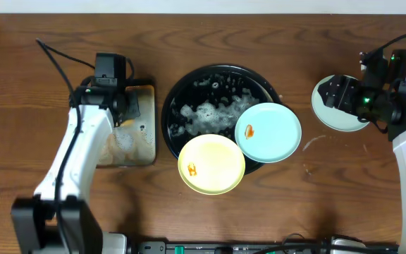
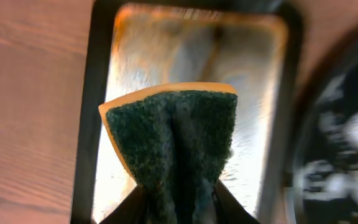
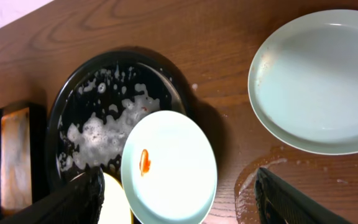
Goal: Clean dirty plates on tray and stack at the side
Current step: 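Return the sponge to the metal sponge tray with the left gripper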
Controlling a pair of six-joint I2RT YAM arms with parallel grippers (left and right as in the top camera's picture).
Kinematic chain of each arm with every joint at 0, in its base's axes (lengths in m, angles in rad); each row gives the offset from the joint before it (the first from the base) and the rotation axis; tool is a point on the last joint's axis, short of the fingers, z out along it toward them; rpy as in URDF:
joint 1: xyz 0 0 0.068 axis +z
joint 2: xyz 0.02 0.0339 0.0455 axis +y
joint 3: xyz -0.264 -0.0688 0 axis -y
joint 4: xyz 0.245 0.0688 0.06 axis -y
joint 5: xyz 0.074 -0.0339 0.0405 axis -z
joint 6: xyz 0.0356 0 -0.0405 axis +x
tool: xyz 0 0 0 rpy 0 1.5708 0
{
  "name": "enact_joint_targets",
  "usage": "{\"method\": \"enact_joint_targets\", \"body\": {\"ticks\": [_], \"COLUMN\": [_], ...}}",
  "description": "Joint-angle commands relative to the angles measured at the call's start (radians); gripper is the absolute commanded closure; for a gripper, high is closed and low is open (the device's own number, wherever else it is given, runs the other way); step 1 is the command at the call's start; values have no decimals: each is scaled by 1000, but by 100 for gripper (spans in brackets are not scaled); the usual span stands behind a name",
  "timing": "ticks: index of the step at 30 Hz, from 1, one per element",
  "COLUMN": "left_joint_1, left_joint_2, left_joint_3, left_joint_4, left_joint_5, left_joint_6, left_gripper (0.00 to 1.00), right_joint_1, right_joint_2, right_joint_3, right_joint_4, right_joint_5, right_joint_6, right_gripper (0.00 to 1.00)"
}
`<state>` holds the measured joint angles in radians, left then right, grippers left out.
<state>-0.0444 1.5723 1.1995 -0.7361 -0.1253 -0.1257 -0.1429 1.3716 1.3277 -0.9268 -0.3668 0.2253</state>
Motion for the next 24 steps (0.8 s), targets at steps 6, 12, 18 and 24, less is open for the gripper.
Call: {"method": "enact_joint_targets", "body": {"ticks": [6, 12, 18, 24], "left_joint_1": [22, 22, 23, 71], "left_joint_2": [83, 74, 74, 75], "left_joint_3": [-21, -18, -37, -143], "left_joint_4": [4, -21, -10, 100], "left_joint_5": [8, 9, -29, -32], "left_joint_6": [40, 39, -3, -117], "left_gripper": [44, 44, 58, 62], "right_joint_1": [8, 8, 8, 8], "right_joint_2": [-4, -4, -4, -4], "right_joint_3": [2, 2, 1, 0], "right_joint_4": [-5, -9, -9, -9], "right_joint_5": [0, 1, 1, 1], "right_joint_6": [-18, -21, -21, -21], "right_gripper": [25, 25, 25, 24]}}
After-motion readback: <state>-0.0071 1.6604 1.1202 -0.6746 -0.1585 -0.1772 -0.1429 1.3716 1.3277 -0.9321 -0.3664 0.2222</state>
